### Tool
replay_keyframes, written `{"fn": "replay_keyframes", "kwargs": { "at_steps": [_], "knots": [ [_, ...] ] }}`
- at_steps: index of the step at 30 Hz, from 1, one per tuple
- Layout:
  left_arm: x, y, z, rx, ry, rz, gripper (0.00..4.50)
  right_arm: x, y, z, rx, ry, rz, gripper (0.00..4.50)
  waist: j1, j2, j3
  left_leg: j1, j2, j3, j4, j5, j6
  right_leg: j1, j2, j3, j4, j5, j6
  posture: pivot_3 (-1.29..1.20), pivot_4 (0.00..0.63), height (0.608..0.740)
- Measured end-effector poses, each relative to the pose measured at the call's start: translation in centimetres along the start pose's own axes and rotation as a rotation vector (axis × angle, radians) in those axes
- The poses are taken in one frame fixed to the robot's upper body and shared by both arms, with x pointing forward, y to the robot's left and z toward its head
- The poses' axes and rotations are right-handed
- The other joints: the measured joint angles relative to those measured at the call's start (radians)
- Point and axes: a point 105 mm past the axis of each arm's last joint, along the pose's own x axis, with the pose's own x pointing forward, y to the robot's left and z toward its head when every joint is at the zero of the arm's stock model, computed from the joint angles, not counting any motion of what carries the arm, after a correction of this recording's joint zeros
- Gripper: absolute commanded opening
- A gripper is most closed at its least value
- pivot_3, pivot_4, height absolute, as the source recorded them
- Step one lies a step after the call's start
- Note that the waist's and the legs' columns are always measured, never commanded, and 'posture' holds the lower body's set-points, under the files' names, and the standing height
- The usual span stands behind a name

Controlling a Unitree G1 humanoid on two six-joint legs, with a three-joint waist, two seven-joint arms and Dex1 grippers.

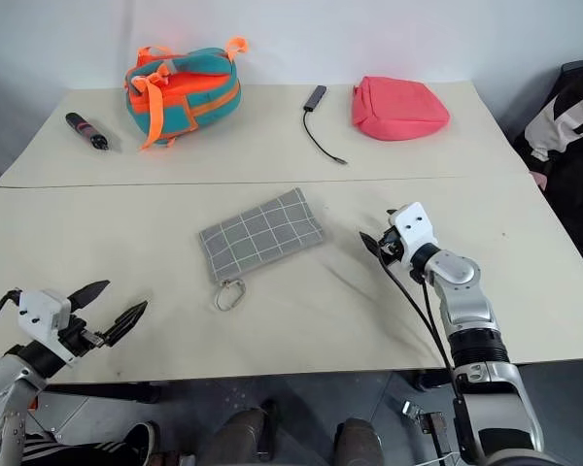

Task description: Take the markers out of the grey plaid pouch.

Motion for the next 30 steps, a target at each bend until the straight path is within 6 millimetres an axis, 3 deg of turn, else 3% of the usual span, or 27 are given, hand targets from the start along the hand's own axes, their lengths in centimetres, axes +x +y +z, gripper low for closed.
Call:
{"fn": "replay_keyframes", "kwargs": {
  "at_steps": [9, 12, 21, 26, 30],
  "knots": [
    [0.3, -0.1, -0.1, 0.021, 0.005, -0.001, 4.49, 0.3, 0.5, 0.6, 0.005, -0.026, 0.009, 4.02, 0.000, 0.000, 0.000, 0.000, 0.000, 0.000, 0.000, 0.000, 0.000, 0.000, 0.000, 0.000, 0.000, 0.000, 0.000, 0.00, 0.150, 0.740],
    [1.1, -0.4, 0.6, 0.040, -0.025, -0.018, 4.50, 1.1, 1.7, 1.8, 0.044, -0.087, 0.027, 3.43, -0.001, 0.000, 0.000, 0.000, 0.001, 0.000, 0.000, 0.000, 0.000, -0.001, 0.000, 0.001, 0.001, 0.000, 0.000, 0.00, 0.150, 0.740],
    [4.3, -1.4, 2.9, 0.254, -0.102, -0.074, 4.50, 5.1, 6.1, 5.2, 0.056, -0.170, 0.098, 0.20, -0.003, 0.000, 0.000, 0.000, 0.001, 0.000, -0.001, 0.000, 0.000, -0.003, 0.001, 0.003, 0.005, 0.000, 0.000, 0.00, 0.150, 0.740],
    [5.2, -1.3, 3.5, 0.468, -0.100, -0.098, 4.50, 7.3, 8.3, 4.2, -0.024, -0.090, 0.119, 0.05, -0.005, -0.001, -0.001, 0.000, 0.001, 0.000, -0.003, 0.000, 0.000, -0.008, 0.001, 0.009, 0.006, 0.000, 0.000, 0.00, 0.150, 0.740],
    [5.4, -1.5, 2.7, 0.552, -0.067, -0.125, 4.50, 8.0, 9.4, 3.6, -0.063, -0.061, 0.135, 0.05, -0.005, -0.001, -0.001, -0.001, 0.002, 0.001, -0.004, 0.000, 0.000, -0.010, 0.002, 0.010, 0.007, 0.000, 0.000, 0.00, 0.150, 0.740]
  ]
}}
